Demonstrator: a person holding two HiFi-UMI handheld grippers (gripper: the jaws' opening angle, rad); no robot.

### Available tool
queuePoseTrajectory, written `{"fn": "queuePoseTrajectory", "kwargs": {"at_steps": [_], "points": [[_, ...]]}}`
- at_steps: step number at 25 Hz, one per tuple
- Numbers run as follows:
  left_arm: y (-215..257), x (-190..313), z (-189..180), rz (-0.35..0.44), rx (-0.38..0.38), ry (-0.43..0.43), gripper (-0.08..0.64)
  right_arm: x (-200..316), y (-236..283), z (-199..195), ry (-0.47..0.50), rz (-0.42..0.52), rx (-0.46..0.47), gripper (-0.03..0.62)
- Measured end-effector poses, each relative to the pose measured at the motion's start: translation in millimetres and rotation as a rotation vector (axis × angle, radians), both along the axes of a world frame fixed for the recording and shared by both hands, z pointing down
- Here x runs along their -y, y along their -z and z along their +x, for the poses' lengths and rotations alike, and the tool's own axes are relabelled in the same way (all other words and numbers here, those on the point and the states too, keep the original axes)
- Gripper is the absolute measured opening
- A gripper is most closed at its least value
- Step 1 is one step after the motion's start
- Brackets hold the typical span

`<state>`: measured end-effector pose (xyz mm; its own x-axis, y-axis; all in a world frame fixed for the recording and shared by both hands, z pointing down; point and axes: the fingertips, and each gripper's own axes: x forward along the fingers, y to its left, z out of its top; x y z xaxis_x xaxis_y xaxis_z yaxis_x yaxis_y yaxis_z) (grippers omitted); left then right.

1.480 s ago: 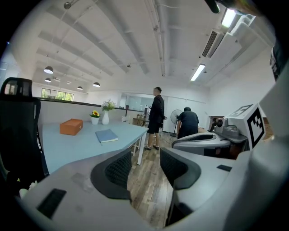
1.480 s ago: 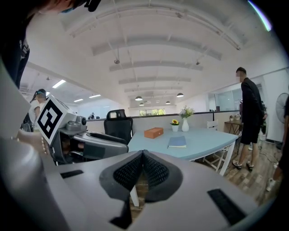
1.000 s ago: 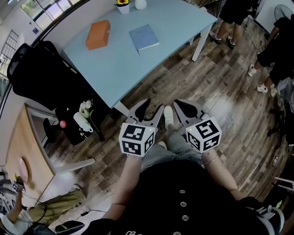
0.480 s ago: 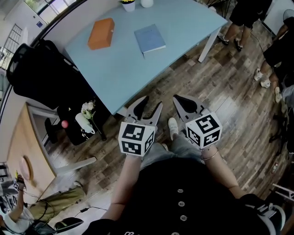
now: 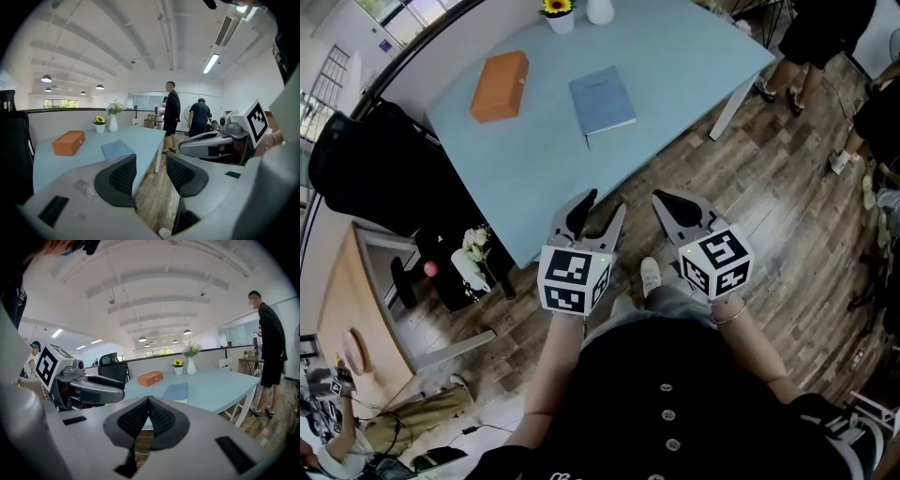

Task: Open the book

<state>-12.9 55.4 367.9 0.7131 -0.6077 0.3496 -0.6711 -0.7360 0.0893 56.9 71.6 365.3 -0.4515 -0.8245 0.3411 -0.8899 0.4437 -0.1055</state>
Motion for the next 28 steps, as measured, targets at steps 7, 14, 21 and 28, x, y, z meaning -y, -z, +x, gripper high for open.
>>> {"fn": "queuePoseTrajectory", "kwargs": {"at_steps": [7,14,21,28], "points": [[1,43,27,-0.015,-0.015,0.037,0.181,44,1,21,0.067,-0.005,-0.001,0.002],[-5,64,39,-0.047,-0.036,0.094,0.181,67,-7,33,0.124,-0.022,0.005,0.002],[-16,71,33,-0.092,-0.042,0.152,0.181,78,-17,33,0.161,-0.051,0.018,0.002],[-27,78,29,-0.121,-0.022,0.161,0.181,85,-25,33,0.155,-0.079,0.043,0.002]]}}
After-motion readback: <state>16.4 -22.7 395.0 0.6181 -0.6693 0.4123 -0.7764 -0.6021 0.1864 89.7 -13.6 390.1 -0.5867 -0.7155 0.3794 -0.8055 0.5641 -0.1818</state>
